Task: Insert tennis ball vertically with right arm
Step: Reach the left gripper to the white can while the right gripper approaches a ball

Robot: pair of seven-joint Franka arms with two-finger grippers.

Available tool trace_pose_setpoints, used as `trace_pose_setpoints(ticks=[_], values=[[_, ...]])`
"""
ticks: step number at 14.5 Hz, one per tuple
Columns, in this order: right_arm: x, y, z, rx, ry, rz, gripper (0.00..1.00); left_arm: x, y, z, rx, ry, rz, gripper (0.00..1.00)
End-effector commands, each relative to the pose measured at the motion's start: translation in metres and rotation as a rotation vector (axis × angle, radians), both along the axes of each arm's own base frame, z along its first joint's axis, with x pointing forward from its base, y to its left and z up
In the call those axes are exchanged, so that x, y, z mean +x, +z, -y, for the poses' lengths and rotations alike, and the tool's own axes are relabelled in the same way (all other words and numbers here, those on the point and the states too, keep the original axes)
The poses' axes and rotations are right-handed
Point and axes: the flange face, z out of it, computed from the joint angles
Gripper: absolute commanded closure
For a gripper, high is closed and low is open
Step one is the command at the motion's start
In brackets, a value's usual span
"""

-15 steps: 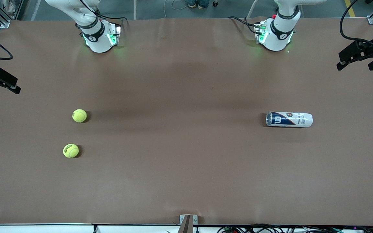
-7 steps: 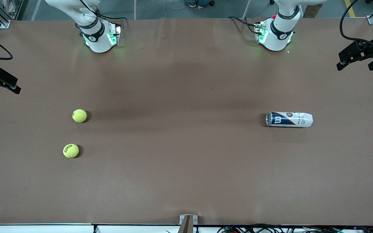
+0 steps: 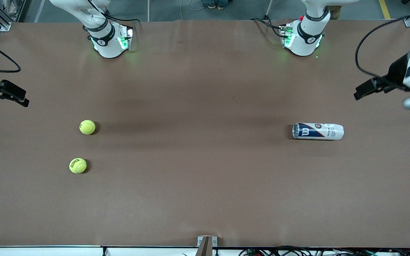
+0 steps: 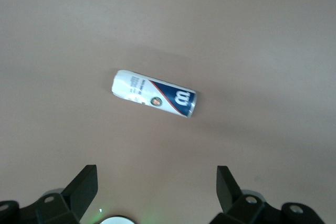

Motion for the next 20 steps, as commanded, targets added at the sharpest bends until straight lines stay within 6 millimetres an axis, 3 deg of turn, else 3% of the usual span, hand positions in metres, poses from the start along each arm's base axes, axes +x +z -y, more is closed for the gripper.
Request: trace_pose_setpoints(ticks=[1, 5, 8, 9, 13, 15, 20], values=[[0.019, -0.035, 0.0, -0.006, -0.001, -0.065, 0.0, 0.009, -0.041, 0.001, 0.105, 0.192, -0.014, 0.0], [0.04, -0.091, 0.0, -0.005, 0.004, -0.159, 0.0, 0.026, -0.133, 0.043, 0.261, 0.441, 0.002, 0.0], [0.05, -0.122, -0.015, -0.005, 0.03, -0.206, 0.0, 0.031, -0.205, 0.057, 0.35, 0.606, 0.053, 0.0], [0.051, -0.123, -0.026, -0.006, 0.048, -0.203, 0.0, 0.034, -0.226, 0.061, 0.381, 0.651, 0.063, 0.0], [0.055, -0.126, -0.031, -0.009, 0.057, -0.185, 0.0, 0.046, -0.306, 0.059, 0.521, 0.858, 0.178, 0.0], [0.058, -0.126, -0.03, -0.008, 0.054, -0.167, 0.0, 0.044, -0.33, 0.054, 0.58, 0.933, 0.218, 0.0], [0.066, -0.118, -0.023, -0.016, 0.049, -0.095, 0.0, 0.021, -0.353, 0.046, 0.634, 1.042, 0.225, 0.0]])
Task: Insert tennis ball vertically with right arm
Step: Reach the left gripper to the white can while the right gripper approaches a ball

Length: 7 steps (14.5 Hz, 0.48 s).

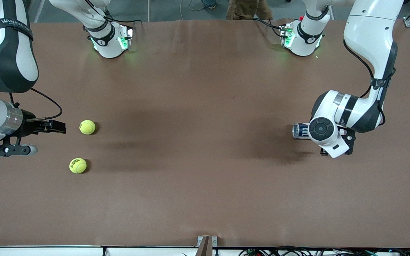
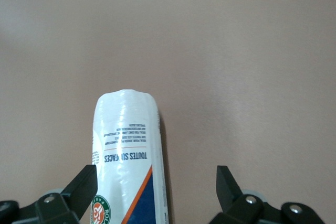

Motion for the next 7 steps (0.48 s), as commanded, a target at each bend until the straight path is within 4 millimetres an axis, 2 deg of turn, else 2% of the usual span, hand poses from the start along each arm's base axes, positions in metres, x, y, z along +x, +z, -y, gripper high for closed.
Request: trace_pose_setpoints(ticks=[1, 5, 7], values=[[0.008, 0.005, 0.009, -0.007, -0.006, 0.053, 0.0, -0.02, -0.005, -0.005, 0.059, 0.04, 0.027, 0.0], [0.012, 0.001, 0.009, -0.017, -0.002, 0.069, 0.0, -0.046, -0.009, -0.003, 0.07, 0.048, 0.06, 0.0], [0.017, -0.015, 0.011, -0.017, -0.004, 0.049, 0.0, -0.05, -0.012, 0.0, 0.078, 0.057, 0.077, 0.0]])
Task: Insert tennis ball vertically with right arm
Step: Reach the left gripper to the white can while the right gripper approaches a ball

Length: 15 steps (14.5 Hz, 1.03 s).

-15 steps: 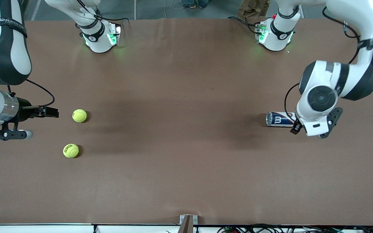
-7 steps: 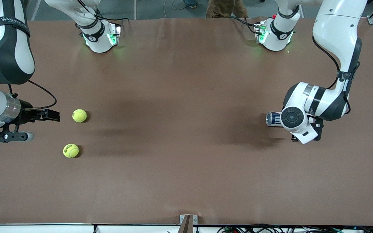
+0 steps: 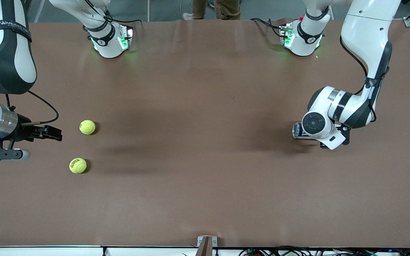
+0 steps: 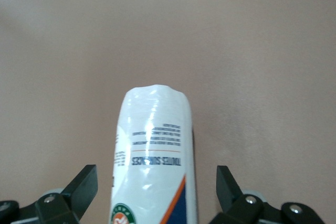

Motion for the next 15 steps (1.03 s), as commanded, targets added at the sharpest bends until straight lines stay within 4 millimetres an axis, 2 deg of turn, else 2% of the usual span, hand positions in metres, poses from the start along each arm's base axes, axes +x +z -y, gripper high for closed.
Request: trace_pose_setpoints(ticks=[1, 4, 6, 8, 10, 12, 15], values=[[0.006, -0.014, 0.005, -0.01, 0.001, -0.012, 0.0, -0.017, 0.004, 0.009, 0.013, -0.021, 0.049, 0.0], [0.007, -0.019, 0.007, -0.013, -0.002, -0.024, 0.0, -0.026, -0.01, 0.013, 0.046, -0.043, 0.082, 0.0], [0.01, -0.032, 0.009, -0.017, -0.004, -0.042, 0.0, -0.03, -0.014, 0.012, 0.047, -0.044, 0.09, 0.0], [0.012, -0.045, 0.026, -0.014, -0.03, -0.059, 0.0, -0.033, -0.024, 0.012, 0.064, -0.05, 0.092, 0.0], [0.021, -0.076, 0.034, -0.013, -0.041, -0.059, 0.0, -0.033, -0.031, 0.014, 0.066, -0.065, 0.099, 0.0], [0.02, -0.111, 0.052, -0.009, -0.065, -0.057, 0.0, -0.034, -0.039, 0.014, 0.078, -0.087, 0.088, 0.0], [0.019, -0.156, 0.057, -0.009, -0.072, -0.063, 0.0, -0.035, -0.045, 0.017, 0.068, -0.111, 0.084, 0.0]])
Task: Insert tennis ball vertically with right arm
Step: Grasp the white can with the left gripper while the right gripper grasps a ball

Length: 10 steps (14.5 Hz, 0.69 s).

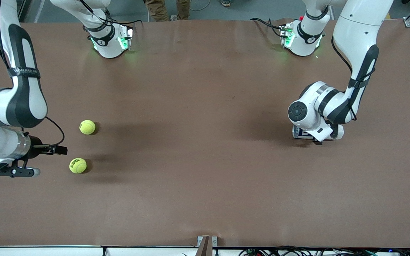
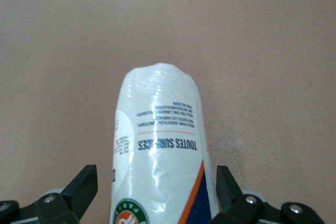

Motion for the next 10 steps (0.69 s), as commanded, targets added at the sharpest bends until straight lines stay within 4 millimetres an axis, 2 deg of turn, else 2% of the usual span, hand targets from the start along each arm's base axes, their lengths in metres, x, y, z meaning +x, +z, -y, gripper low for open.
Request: trace_pose_setpoints(ticks=[1, 3, 5, 8, 10], values=[[-0.002, -0.034, 0.008, -0.003, -0.002, -0.012, 0.0, 0.0, -0.002, 0.002, 0.004, -0.042, 0.011, 0.0], [0.006, -0.066, 0.008, -0.002, 0.0, 0.005, 0.0, -0.002, -0.007, 0.002, 0.011, -0.051, 0.004, 0.0], [0.01, -0.089, 0.008, -0.003, 0.001, 0.016, 0.0, -0.003, -0.011, 0.0, 0.012, -0.042, 0.002, 0.0], [0.014, -0.108, 0.009, 0.001, -0.002, 0.035, 0.0, -0.003, -0.013, -0.001, 0.01, -0.039, 0.0, 0.17], [0.014, -0.115, 0.01, 0.001, -0.004, 0.035, 0.0, -0.003, -0.013, -0.001, 0.01, -0.039, 0.0, 0.18]])
